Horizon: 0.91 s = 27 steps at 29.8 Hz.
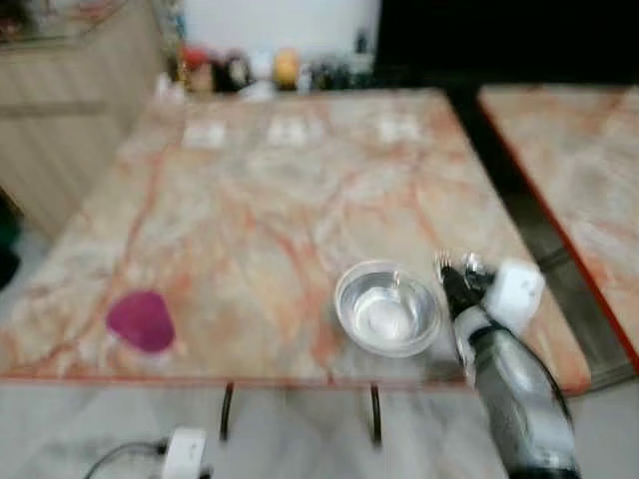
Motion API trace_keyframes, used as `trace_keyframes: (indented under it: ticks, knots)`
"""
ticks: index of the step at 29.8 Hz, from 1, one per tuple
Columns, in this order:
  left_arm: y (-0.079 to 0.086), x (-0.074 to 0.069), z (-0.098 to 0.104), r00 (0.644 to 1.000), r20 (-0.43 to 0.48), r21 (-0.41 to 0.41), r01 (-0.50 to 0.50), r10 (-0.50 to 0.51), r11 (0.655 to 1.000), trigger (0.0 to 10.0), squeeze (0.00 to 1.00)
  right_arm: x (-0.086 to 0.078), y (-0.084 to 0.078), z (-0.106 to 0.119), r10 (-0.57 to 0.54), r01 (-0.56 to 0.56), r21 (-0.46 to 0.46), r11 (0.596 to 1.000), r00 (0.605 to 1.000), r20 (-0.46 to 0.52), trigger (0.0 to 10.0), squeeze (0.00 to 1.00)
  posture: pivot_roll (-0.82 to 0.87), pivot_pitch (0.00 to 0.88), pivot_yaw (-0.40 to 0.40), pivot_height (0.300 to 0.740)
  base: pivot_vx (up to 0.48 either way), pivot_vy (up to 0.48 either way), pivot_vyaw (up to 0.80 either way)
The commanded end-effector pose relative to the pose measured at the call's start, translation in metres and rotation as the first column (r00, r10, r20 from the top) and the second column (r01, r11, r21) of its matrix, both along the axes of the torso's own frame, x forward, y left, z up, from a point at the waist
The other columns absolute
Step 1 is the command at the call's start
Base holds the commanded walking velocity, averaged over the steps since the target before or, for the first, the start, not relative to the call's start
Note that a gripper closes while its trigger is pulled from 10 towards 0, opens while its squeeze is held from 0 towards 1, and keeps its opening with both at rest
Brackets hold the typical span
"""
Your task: Setting the table
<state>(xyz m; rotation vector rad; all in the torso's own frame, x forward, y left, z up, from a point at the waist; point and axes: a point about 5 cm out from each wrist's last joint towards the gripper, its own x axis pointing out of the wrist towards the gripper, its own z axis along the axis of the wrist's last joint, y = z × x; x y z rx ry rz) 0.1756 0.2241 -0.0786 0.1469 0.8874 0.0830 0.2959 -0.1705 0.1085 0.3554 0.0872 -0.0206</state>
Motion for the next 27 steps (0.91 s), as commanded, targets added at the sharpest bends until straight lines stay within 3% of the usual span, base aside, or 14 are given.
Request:
trace_keyframes:
  ticks: [1, 7, 14, 16, 18, 20, 24, 27]
  knots:
    - [0.006, -0.016, -0.006, 0.998, -0.055, 0.011, -0.02, 0.02, 1.0, 10.0, 0.0, -0.005, 0.005, 0.007, 0.007, -0.007, 0.036, 0.999, 1.0, 0.017, 10.0, 0.0, -0.04, 0.069, 0.003, 0.74, 0.0, 0.0, 0.0]
    - [0.007, -0.018, -0.007, 0.998, -0.059, 0.015, -0.015, 0.016, 1.0, 10.0, 0.0, -0.023, 0.002, 0.013, 0.027, -0.028, 0.089, 0.996, 1.0, 0.014, 10.0, 0.0, -0.04, 0.057, 0.001, 0.74, 0.0, 0.0, 0.0]
    - [0.008, -0.018, -0.006, 0.998, -0.059, 0.022, -0.007, 0.008, 1.0, 10.0, 0.0, -0.046, -0.012, 0.024, -0.053, 0.053, 0.08, 0.995, 0.999, -0.008, 10.0, 0.0, -0.05, 0.039, -0.001, 0.74, 0.0, 0.0, 0.0]
    - [0.008, -0.018, -0.006, 0.998, -0.06, 0.023, -0.002, 0.004, 1.0, 10.0, 0.0, -0.047, -0.013, 0.023, -0.054, 0.057, 0.097, 0.994, 0.998, -0.031, 10.0, 0.0, -0.06, 0.03, 0.003, 0.74, 0.0, 0.0, 0.0]
    - [0.008, -0.017, -0.006, 0.998, -0.06, 0.024, 0.003, -0.002, 1.0, 10.0, 0.0, -0.045, -0.008, 0.006, 0.016, 0.001, 0.106, 0.994, 0.987, -0.158, 10.0, 0.0, -0.06, 0.027, 0.002, 0.74, 0.0, 0.0, 0.0]
    - [0.007, -0.017, -0.006, 0.998, -0.059, 0.023, 0.003, -0.002, 1.0, 10.0, 0.0, -0.042, -0.007, 0.003, 0.036, -0.021, 0.101, 0.995, 0.989, -0.145, 10.0, 0.0, -0.05, 0.027, -0.003, 0.74, 0.0, 0.0, 0.0]
    - [0.007, -0.015, -0.005, 0.999, -0.049, 0.019, -0.008, 0.009, 1.0, 10.0, 0.0, -0.036, -0.004, -0.013, 0.059, -0.036, 0.101, 0.994, 0.969, -0.241, 10.0, 0.0, -0.04, 0.036, -0.017, 0.74, 0.0, 0.0, 0.0]
    - [0.008, -0.015, -0.006, 0.999, -0.049, 0.02, -0.02, 0.021, 1.0, 10.0, 0.0, -0.036, -0.003, -0.011, 0.06, -0.032, 0.122, 0.992, 0.97, -0.234, 10.0, 0.0, -0.03, 0.043, -0.016, 0.74, 0.0, 0.0, 0.0]
